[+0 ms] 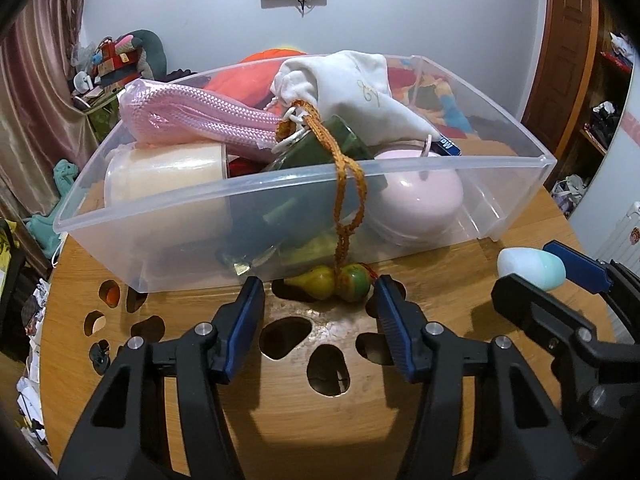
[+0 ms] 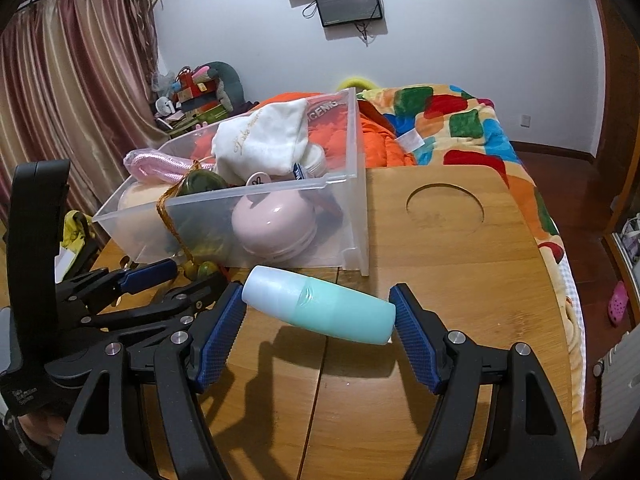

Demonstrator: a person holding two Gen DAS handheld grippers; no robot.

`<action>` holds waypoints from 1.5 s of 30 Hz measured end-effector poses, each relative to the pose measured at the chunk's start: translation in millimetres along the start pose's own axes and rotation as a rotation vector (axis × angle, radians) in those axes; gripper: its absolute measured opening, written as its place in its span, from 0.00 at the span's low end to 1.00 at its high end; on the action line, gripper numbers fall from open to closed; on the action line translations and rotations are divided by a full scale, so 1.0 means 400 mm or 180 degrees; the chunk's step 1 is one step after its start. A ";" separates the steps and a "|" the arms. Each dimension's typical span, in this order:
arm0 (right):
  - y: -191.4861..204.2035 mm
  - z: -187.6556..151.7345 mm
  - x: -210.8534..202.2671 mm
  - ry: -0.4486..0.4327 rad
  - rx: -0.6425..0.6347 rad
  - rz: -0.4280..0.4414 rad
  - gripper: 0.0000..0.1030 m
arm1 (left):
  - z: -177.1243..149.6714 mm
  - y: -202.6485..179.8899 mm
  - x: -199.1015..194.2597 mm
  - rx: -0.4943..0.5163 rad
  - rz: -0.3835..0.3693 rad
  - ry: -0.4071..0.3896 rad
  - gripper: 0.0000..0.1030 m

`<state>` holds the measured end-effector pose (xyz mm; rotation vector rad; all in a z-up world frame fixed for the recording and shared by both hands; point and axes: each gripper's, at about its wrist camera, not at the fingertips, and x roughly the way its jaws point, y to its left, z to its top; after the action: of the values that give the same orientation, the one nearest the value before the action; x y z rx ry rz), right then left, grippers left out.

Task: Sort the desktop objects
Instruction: 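Grasp the mint-green tube with the right gripper while the left grasps the gourd bead charm, then lift and carry the mint tube in the right gripper into the bin while the left carries the charm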

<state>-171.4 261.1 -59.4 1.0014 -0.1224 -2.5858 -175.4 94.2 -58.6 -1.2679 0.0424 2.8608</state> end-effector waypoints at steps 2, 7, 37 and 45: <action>0.004 -0.003 0.001 0.0004 -0.0005 0.0005 0.69 | -0.001 -0.005 0.002 0.0018 0.0036 -0.0004 0.53; 0.002 -0.007 -0.002 0.0002 0.0047 0.0024 0.69 | -0.011 -0.018 -0.006 0.0063 -0.0010 -0.0057 0.41; 0.067 0.059 -0.088 -0.0317 -0.0239 -0.0177 0.69 | 0.030 0.108 -0.200 -0.0066 -0.0381 -0.0745 0.41; 0.068 0.124 -0.063 -0.0391 -0.0307 -0.0180 0.69 | 0.071 0.143 -0.171 -0.0227 -0.0485 -0.0712 0.41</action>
<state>-179.2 242.6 -0.9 0.8237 -0.0004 -2.6764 -151.9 37.8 12.2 -0.9080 -0.1526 2.8724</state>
